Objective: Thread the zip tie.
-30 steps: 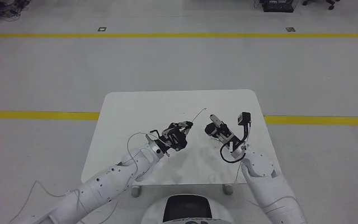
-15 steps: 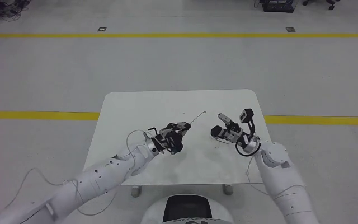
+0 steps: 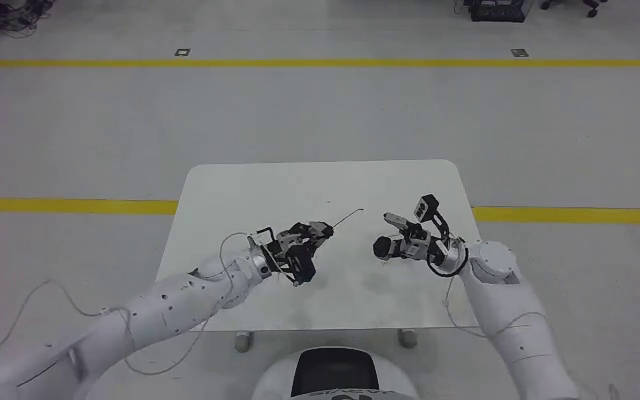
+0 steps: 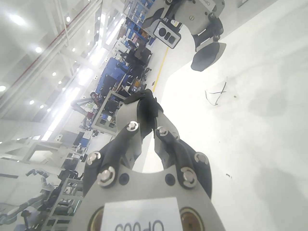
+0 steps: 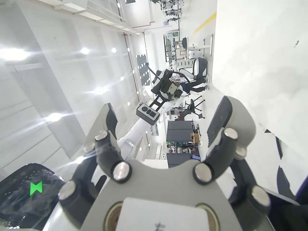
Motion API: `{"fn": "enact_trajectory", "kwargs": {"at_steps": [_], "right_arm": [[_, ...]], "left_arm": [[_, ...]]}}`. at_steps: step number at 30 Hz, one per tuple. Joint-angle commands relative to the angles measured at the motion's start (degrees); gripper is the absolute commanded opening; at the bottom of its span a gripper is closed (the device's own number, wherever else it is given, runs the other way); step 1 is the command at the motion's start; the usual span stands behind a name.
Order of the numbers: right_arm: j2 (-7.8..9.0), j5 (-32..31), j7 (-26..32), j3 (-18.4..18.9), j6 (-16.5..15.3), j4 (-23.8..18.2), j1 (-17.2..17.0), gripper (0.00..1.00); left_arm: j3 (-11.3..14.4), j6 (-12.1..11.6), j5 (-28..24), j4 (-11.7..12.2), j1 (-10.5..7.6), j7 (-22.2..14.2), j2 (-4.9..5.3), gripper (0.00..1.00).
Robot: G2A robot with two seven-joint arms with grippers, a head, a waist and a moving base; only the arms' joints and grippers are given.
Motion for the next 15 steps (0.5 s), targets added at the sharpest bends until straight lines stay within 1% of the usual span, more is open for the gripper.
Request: {"fn": "enact_trajectory", "kwargs": {"at_steps": [1,2,3,4,6,8,9,10,15], "right_arm": [[-0.03,0.7,0.0,-0.2,0.8,0.4,-0.2,1.00],[0.05,1.8,0.3,0.1,1.3,1.6,0.2,1.00],[0.09,2.9,2.1,0.0,1.9,2.5,0.6,1.00],[0.17,4.4,5.8,-0.2,2.9,3.6,1.3,1.00],[0.58,4.7,12.1,-0.5,3.9,7.0,3.4,1.00],[0.84,5.6,12.1,-2.3,4.1,7.9,4.5,1.00],[1.16,6.0,12.1,-3.9,4.9,8.2,5.1,1.00],[1.50,6.1,12.1,-4.9,5.0,8.3,5.6,1.00],[3.37,8.7,12.1,-10.2,5.0,10.3,7.8,1.00]], "left_arm": [[0.0,-0.2,0.0,0.0,0.00,-0.3,-0.04,0.00],[0.0,-0.9,0.0,0.3,-0.34,0.1,-0.07,0.00],[0.0,-1.4,0.0,0.6,-0.60,0.7,-0.06,0.00],[0.0,-1.7,0.0,0.9,-0.89,1.8,-0.02,0.00],[0.0,-2.8,0.0,1.8,-1.55,4.7,0.28,0.00],[0.0,-3.6,0.0,2.3,-2.01,6.9,0.62,0.00],[0.0,-3.7,0.0,2.5,-2.20,8.3,0.85,0.00],[0.0,-4.0,0.0,2.6,-2.30,9.3,1.02,0.00],[0.0,-3.5,0.0,3.1,-2.58,13.1,1.72,0.00]]}}
